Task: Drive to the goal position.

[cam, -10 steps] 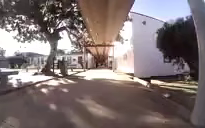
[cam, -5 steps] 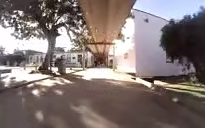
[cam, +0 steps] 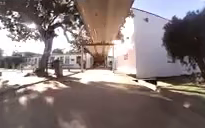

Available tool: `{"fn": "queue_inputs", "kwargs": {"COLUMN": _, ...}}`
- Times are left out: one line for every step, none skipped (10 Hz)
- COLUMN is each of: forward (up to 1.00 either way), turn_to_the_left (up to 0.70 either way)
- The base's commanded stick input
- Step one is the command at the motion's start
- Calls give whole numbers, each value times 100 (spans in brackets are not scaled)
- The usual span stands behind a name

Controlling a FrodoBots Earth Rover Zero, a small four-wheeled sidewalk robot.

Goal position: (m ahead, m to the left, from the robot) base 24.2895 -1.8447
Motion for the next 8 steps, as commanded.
{"fn": "queue_inputs", "kwargs": {"forward": 70, "turn_to_the_left": 0}}
{"fn": "queue_inputs", "kwargs": {"forward": 70, "turn_to_the_left": 0}}
{"fn": "queue_inputs", "kwargs": {"forward": 70, "turn_to_the_left": 0}}
{"fn": "queue_inputs", "kwargs": {"forward": 70, "turn_to_the_left": 0}}
{"fn": "queue_inputs", "kwargs": {"forward": 70, "turn_to_the_left": 0}}
{"fn": "queue_inputs", "kwargs": {"forward": 70, "turn_to_the_left": 0}}
{"fn": "queue_inputs", "kwargs": {"forward": 70, "turn_to_the_left": 0}}
{"fn": "queue_inputs", "kwargs": {"forward": 70, "turn_to_the_left": 0}}
